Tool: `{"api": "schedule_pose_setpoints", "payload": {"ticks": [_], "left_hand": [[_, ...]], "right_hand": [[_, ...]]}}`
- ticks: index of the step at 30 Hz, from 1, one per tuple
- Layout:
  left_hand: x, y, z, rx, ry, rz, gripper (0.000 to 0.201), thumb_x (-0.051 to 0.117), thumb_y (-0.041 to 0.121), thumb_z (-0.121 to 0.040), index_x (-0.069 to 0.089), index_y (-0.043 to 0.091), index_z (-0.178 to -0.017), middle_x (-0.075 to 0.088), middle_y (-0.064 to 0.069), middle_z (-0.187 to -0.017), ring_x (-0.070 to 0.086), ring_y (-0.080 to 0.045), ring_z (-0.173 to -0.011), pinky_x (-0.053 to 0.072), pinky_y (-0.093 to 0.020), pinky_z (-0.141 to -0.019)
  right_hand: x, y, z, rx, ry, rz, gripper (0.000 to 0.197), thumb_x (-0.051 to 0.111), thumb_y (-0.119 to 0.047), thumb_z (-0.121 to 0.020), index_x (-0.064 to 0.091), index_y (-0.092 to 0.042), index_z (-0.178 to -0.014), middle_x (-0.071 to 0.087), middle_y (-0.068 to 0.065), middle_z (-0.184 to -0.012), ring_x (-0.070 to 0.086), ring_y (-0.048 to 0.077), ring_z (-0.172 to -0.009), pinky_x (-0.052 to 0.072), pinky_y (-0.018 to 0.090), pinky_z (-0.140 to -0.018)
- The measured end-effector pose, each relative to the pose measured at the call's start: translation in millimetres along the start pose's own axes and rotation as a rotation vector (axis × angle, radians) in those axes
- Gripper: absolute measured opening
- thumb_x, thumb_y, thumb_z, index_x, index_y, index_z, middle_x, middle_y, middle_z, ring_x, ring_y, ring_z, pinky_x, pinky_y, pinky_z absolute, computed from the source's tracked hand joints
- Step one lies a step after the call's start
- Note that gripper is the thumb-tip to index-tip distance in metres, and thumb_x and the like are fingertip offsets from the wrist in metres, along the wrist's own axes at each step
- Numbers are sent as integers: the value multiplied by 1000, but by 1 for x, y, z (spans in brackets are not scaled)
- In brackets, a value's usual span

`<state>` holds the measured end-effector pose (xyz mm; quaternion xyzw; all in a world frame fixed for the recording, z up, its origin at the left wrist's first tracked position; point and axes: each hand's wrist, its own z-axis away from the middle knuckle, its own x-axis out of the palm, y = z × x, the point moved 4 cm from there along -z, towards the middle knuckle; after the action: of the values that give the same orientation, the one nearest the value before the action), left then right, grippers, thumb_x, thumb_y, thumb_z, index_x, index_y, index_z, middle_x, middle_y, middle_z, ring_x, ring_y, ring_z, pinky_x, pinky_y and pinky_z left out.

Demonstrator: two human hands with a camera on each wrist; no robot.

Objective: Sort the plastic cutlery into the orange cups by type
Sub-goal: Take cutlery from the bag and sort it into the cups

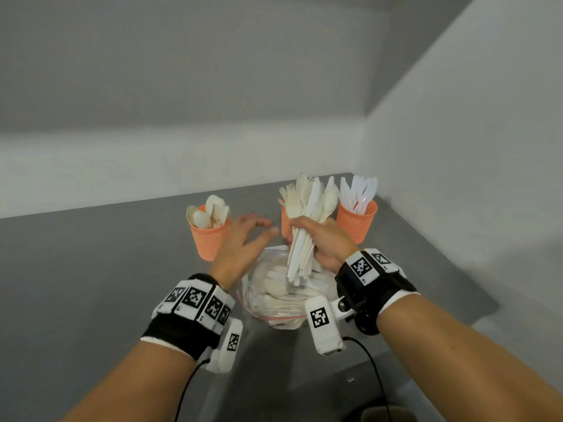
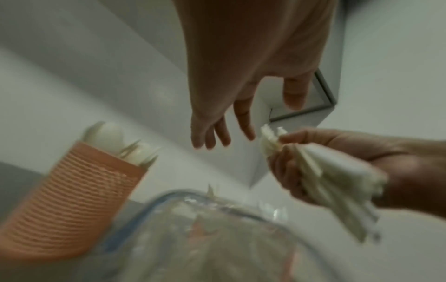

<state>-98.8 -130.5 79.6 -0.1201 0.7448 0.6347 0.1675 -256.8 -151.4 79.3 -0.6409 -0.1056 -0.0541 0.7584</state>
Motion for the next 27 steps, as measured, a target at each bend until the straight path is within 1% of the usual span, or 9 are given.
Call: {"api": "schedule_pose_setpoints", "payload": {"ticks": [2, 4, 6, 9, 14, 17, 20, 24, 27], "left_hand": [[13, 15, -5, -82, -188, 179, 64, 65, 63, -70, 56, 24, -120, 59, 4, -124, 57, -9, -111, 46, -28, -96], [24, 22, -10, -214, -283, 486, 52, 66, 39, -78, 55, 15, -123, 66, -2, -116, 65, -11, -101, 54, -24, -82], [29, 23, -16, -338, -247, 732, 40, 61, 26, -86, 56, 9, -122, 66, -11, -115, 66, -18, -99, 57, -28, -74], [26, 14, -27, -373, -164, 843, 33, 58, 27, -89, 59, 8, -116, 66, -11, -112, 67, -15, -95, 55, -26, -70], [20, 2, -39, -380, -180, 940, 32, 58, 29, -88, 64, 4, -107, 68, -10, -113, 63, -17, -107, 48, -31, -95], [19, 0, -44, -393, -263, 1018, 16, 54, 14, -90, 67, 5, -94, 69, -8, -96, 69, -15, -90, 56, -27, -84], [16, -2, -47, -421, -333, 1082, 21, 51, 8, -90, 70, 6, -81, 72, -8, -84, 71, -16, -79, 59, -29, -72], [7, 3, -46, -392, -247, 974, 19, 56, 5, -88, 64, 1, -71, 68, -10, -61, 69, -18, -57, 56, -28, -52], [9, 1, -44, -332, -183, 807, 14, 62, -3, -80, 60, 6, -71, 59, -3, -48, 59, -13, -44, 48, -23, -44]], "right_hand": [[14, -2, -1, -74, 28, 148, 39, 61, 1, -81, 54, 5, -119, 67, 22, -96, 67, 35, -87, 57, 43, -78], [35, -6, 2, -232, 5, 497, 38, 58, -1, -84, 54, 1, -121, 64, 22, -115, 61, 34, -108, 50, 45, -96], [50, -7, 5, -347, -60, 735, 41, 56, -1, -83, 52, 1, -123, 61, 19, -119, 57, 28, -114, 45, 42, -101], [55, -11, 6, -397, -140, 847, 45, 58, -3, -83, 44, 0, -125, 54, 16, -122, 52, 23, -118, 43, 32, -101], [56, 2, 11, -372, -145, 988, 64, 44, -22, -97, 9, -6, -148, 15, 11, -153, 16, 21, -144, 12, 7, -99], [55, 3, 10, -454, -67, 1021, 48, 40, -20, -98, 30, 0, -141, 25, 16, -146, 24, 24, -140, 14, 14, -109], [48, -3, 7, -522, -14, 1090, 34, 48, -18, -95, 55, -2, -124, 39, 12, -126, 36, 22, -124, 29, 27, -110], [37, -28, 9, -556, 66, 974, 17, 63, -13, -86, 71, -7, -100, 44, 0, -95, 46, 9, -83, 36, 6, -75], [32, -48, 8, -592, 213, 889, 11, 61, -9, -86, 71, -5, -90, 55, 3, -86, 46, 2, -65, 37, 6, -63]]}}
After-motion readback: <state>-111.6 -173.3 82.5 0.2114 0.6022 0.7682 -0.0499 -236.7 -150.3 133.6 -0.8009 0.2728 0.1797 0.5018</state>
